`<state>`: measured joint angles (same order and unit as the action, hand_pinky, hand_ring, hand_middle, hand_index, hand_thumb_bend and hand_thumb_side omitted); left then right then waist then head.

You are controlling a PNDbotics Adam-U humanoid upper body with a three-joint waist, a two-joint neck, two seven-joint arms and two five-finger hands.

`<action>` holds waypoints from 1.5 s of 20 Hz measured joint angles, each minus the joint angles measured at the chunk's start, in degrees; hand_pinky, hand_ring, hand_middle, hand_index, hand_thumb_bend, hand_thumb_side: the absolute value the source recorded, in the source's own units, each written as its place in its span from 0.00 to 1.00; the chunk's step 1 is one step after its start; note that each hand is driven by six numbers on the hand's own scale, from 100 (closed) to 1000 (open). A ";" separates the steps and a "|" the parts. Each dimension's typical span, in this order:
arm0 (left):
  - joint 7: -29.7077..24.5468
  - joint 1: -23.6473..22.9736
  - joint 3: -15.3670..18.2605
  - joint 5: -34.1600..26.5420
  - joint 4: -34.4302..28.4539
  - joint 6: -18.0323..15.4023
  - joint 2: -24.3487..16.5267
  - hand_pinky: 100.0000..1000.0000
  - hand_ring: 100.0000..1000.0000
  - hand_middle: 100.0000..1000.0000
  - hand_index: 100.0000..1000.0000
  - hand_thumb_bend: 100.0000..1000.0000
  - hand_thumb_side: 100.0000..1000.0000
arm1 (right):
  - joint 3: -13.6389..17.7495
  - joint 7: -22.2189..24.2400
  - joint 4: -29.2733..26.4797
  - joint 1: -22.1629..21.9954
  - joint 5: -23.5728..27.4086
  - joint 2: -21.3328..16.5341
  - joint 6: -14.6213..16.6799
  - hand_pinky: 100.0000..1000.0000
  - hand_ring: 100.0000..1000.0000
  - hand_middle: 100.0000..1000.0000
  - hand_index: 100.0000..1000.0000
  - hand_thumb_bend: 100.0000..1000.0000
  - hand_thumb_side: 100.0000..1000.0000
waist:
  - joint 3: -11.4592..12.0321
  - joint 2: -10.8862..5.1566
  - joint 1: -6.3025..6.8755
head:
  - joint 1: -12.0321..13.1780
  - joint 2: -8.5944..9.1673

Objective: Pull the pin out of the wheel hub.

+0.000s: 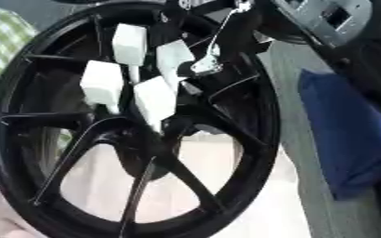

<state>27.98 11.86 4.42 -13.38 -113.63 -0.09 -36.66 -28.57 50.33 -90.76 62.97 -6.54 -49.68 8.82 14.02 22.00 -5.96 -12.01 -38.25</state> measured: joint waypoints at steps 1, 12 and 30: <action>-0.02 0.02 0.00 -0.09 0.00 0.01 0.01 0.65 1.00 0.81 0.76 0.34 0.75 | -0.01 0.02 0.12 -0.01 -0.22 0.00 0.03 0.89 0.88 0.74 0.84 0.21 0.33 | 0.06 0.07 0.00 | 0.00 0.00; -0.30 0.27 -0.32 -0.24 0.00 0.03 0.49 0.65 1.00 0.81 0.76 0.34 0.75 | -0.07 -0.35 2.82 -0.48 -1.99 0.08 0.65 0.87 0.86 0.65 0.75 0.17 0.29 | 0.46 0.43 0.01 | -0.16 0.12; -0.12 0.33 -0.29 -0.44 0.00 0.00 0.94 0.65 1.00 0.81 0.76 0.34 0.75 | 0.58 -6.23 2.71 -1.44 1.43 0.72 -2.01 0.82 0.72 0.43 0.41 0.00 0.35 | 0.53 0.60 0.02 | -0.02 0.12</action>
<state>27.85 12.19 4.13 -13.81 -113.63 -0.09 -35.73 -27.99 44.10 -88.05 61.53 -5.11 -48.96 6.81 14.55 22.61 -5.94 -12.02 -38.13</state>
